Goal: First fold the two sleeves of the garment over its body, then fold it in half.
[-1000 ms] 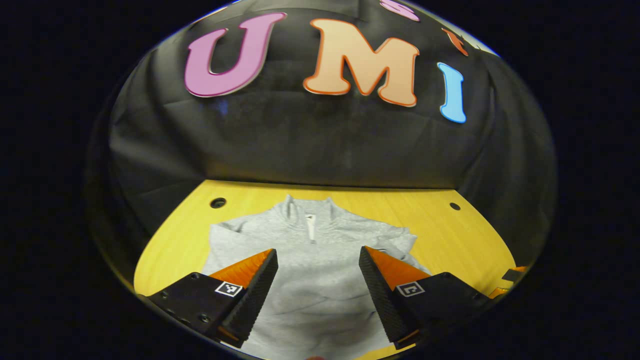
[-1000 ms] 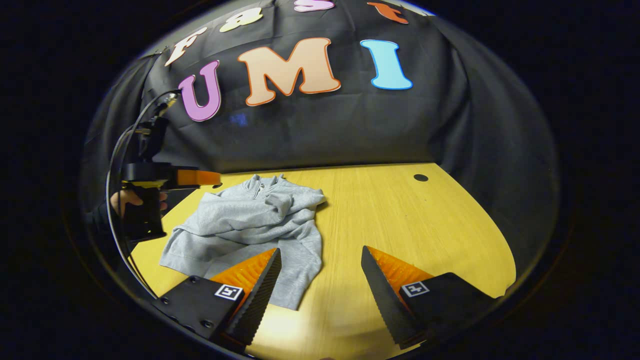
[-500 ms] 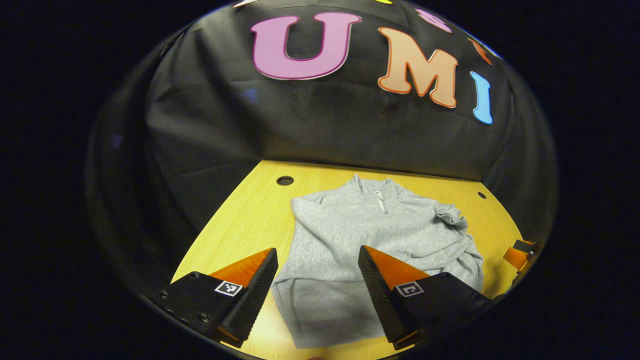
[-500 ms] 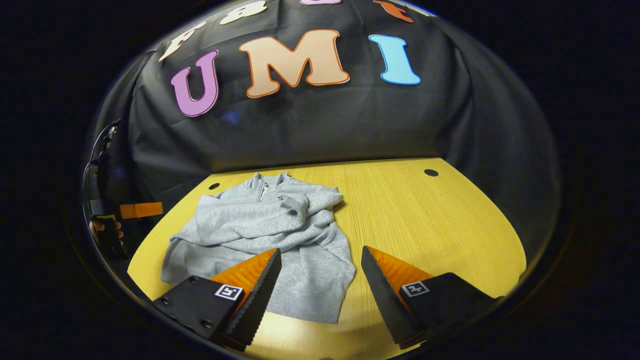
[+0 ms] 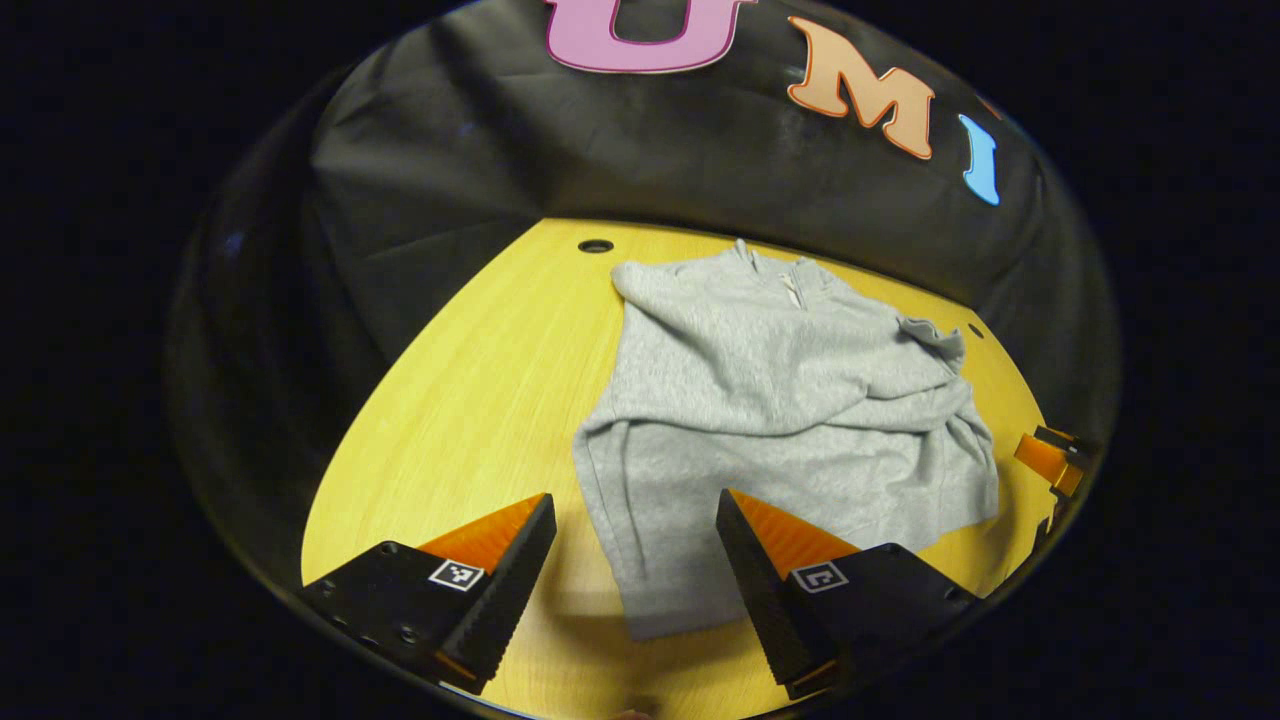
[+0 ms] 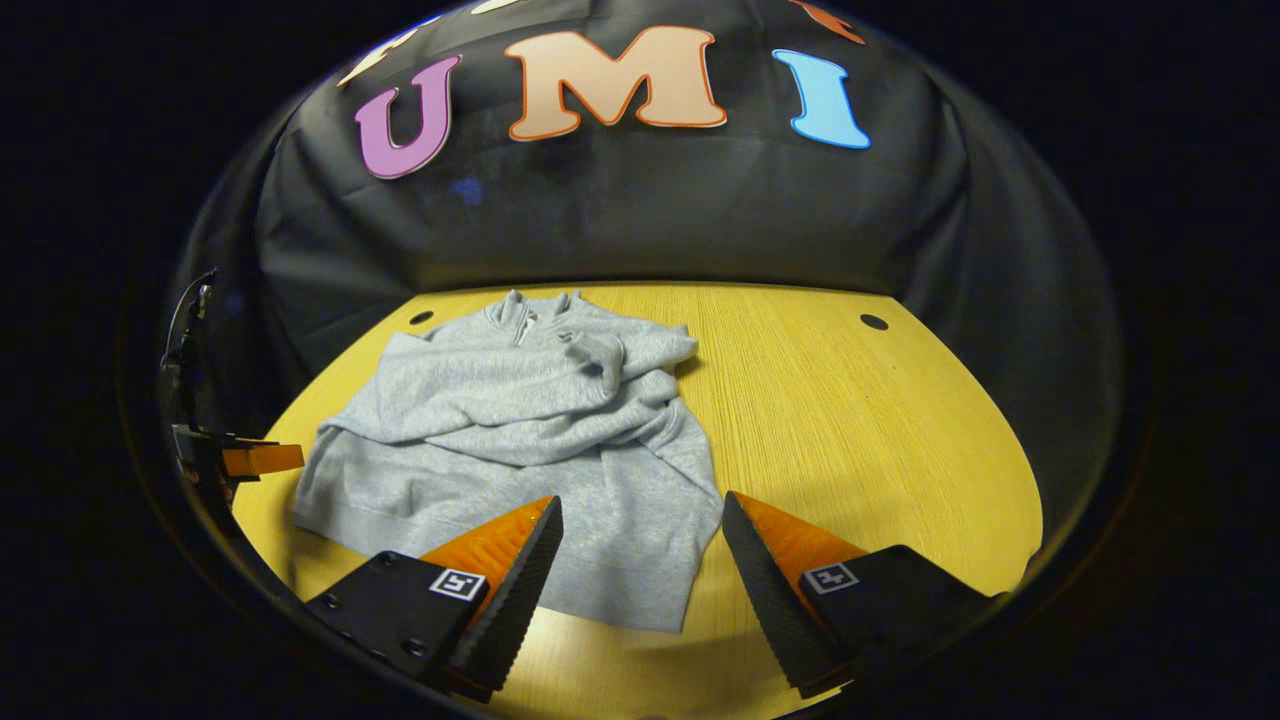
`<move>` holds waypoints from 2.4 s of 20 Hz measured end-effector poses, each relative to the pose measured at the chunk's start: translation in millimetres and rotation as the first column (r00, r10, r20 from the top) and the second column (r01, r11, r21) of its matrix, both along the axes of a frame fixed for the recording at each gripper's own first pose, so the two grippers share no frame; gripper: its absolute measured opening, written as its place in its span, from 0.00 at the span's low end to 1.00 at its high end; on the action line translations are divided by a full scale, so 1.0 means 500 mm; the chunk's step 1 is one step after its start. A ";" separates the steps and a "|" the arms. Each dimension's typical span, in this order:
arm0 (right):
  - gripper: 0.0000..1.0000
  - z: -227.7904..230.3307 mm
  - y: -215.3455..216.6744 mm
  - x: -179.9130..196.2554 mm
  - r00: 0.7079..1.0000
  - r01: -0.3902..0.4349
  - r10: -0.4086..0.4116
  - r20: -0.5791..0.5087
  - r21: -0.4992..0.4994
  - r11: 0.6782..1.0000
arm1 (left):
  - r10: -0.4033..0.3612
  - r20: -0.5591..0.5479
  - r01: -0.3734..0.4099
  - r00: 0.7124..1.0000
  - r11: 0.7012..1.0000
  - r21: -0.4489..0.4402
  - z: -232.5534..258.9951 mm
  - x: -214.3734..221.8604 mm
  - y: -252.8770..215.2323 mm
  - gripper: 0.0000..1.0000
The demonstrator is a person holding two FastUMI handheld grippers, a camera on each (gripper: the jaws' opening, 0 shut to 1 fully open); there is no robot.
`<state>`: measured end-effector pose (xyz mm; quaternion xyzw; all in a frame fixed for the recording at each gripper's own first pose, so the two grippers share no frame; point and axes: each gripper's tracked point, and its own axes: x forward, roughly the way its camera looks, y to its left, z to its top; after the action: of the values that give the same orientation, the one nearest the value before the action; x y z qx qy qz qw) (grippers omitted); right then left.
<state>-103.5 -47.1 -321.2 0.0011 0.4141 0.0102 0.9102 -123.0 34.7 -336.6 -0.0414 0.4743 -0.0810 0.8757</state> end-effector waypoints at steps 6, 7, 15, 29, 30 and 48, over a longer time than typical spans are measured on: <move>0.96 -0.068 0.005 -0.041 0.993 -0.015 0.013 -0.119 -0.016 1.000 | -0.043 -0.069 0.046 0.997 0.998 0.045 -0.050 -0.064 -0.008 0.95; 0.96 -0.081 0.005 -0.048 0.990 -0.014 0.011 -0.139 -0.016 1.000 | -0.050 -0.068 0.054 0.996 0.997 0.053 -0.051 -0.066 -0.009 0.96; 0.95 -0.132 0.012 -0.083 0.967 0.031 -0.027 -0.255 0.010 0.999 | -0.040 -0.056 0.043 0.998 0.998 0.048 -0.057 -0.062 -0.018 0.93; 0.08 -0.137 0.033 -0.075 0.925 0.110 -0.048 -0.378 0.145 0.983 | -0.102 -0.076 0.096 0.992 0.992 -0.078 -0.054 -0.043 -0.078 0.01; 0.08 -0.134 0.033 -0.075 0.922 0.123 -0.052 -0.384 0.163 0.979 | -0.101 -0.083 0.094 0.991 0.992 -0.084 -0.053 -0.045 -0.080 0.01; 0.08 0.017 0.077 0.001 0.936 0.220 -0.077 -0.342 0.401 0.889 | -0.095 -0.038 0.087 0.995 0.982 -0.169 0.059 0.027 -0.102 0.00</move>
<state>-102.9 -8.6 -312.5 0.2369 0.5408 0.0313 0.8065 -109.7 -16.3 -306.9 -0.0949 0.4874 -0.1596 0.8532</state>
